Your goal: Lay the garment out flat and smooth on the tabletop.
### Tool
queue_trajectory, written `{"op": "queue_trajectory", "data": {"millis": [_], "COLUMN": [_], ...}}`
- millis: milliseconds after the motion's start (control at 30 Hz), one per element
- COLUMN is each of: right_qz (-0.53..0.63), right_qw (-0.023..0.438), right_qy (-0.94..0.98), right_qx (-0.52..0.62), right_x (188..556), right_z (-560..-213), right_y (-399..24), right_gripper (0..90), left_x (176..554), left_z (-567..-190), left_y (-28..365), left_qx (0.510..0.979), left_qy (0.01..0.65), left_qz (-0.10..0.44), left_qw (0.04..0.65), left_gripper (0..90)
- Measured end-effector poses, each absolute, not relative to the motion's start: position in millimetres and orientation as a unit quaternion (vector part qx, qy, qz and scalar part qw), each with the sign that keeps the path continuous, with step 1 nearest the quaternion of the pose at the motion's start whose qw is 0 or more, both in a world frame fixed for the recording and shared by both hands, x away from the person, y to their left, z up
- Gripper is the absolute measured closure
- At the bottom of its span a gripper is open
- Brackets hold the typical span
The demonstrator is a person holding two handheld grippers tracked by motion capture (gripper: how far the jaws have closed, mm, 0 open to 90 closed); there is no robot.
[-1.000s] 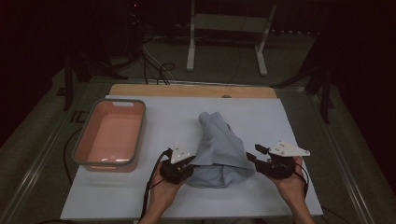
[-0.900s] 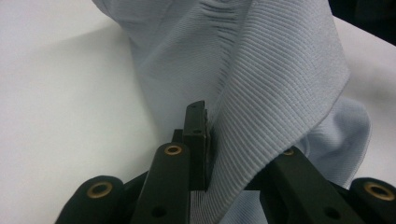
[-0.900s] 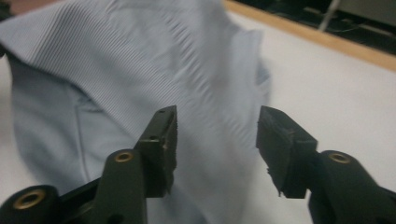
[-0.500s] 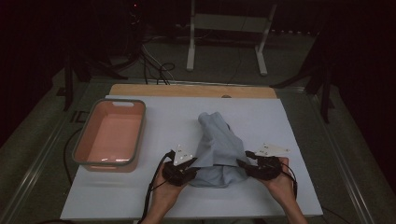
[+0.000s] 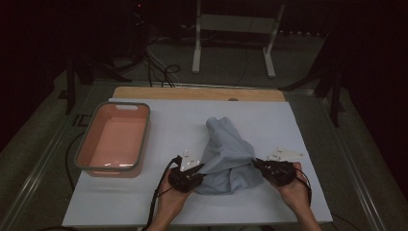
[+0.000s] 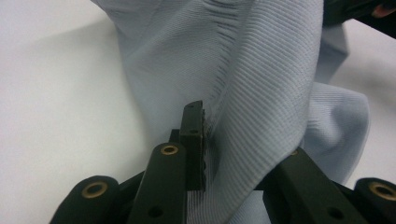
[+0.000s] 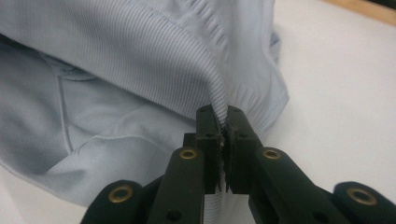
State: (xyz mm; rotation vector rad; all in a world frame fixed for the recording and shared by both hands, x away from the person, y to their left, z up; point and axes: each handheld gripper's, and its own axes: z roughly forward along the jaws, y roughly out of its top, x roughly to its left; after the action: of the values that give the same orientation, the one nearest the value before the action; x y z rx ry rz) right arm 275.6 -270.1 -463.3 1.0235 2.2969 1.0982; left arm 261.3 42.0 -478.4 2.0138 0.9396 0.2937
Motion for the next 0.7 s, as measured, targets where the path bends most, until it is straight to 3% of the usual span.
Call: {"op": "queue_trajectory", "data": {"millis": [367,500,600,633,667,700], "right_qz": [0.411,0.412,0.414,0.419,0.424,0.426], "right_qw": [0.224,0.220,0.216,0.212,0.206,0.206], "right_qy": [0.794,0.794,0.794,0.792,0.789,0.788], "right_qx": [0.387,0.389,0.389,0.390,0.394,0.395], "right_x": [250.7,248.8,249.2,249.9,251.9,252.7], "right_z": [-440.7,-440.6,-442.2,-442.6,-442.8,-442.8], "right_y": [-311.1,-318.0,-318.7,-319.5,-320.4,-320.5], "right_gripper": [85.6,85.1,77.9,70.1,60.6,57.2], "left_x": [254.3,249.9,246.8,241.7,239.6,236.7], "left_z": [-481.0,-479.4,-477.7,-475.5,-474.6,-473.1], "left_y": [27.0,26.6,28.3,29.7,30.3,31.5], "left_qx": [0.826,0.829,0.829,0.830,0.831,0.831], "left_qy": [0.354,0.348,0.343,0.335,0.332,0.327], "left_qz": [0.109,0.100,0.088,0.093,0.095,0.097], "left_qw": [0.424,0.426,0.432,0.436,0.437,0.439], "left_gripper": [73.8,63.2,49.3,49.3,40.1,37.5]}}
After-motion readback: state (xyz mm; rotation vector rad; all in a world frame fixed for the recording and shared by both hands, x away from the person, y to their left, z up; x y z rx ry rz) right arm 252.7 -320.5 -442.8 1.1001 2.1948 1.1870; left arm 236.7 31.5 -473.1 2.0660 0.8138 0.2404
